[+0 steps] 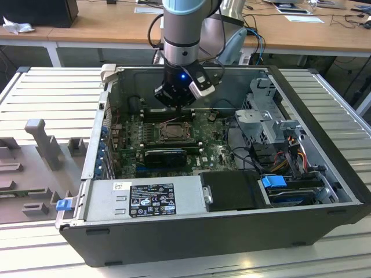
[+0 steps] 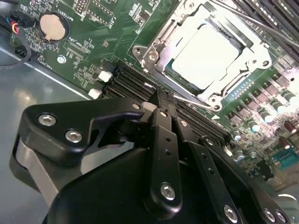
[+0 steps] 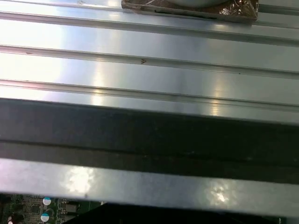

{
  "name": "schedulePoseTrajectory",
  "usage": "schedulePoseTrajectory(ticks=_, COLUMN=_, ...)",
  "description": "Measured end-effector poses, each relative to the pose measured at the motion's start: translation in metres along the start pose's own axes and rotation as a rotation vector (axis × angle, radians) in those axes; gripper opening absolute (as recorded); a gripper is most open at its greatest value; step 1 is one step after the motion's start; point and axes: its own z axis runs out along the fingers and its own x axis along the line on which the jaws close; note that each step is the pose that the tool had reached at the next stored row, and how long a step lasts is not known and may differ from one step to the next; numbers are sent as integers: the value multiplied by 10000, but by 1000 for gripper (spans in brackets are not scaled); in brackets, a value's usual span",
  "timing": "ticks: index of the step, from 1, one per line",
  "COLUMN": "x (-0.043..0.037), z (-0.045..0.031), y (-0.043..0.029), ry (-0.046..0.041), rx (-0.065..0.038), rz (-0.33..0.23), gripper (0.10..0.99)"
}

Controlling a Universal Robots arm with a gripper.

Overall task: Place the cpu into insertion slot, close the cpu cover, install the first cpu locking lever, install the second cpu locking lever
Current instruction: 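Install the first cpu locking lever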

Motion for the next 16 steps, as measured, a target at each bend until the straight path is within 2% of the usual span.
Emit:
schedulePoseTrajectory(ticks=10, x=-30, z=127, y=-6, ry=14, rx=5, rz=-176, gripper=106)
schedulePoseTrajectory(ticks=12, x=-31, z=134, y=-7, ry=19, rx=41, rz=-192, gripper=106)
schedulePoseTrajectory(ticks=16, x=-31, z=151, y=-8, ry=36, rx=187, rz=-221, gripper=106)
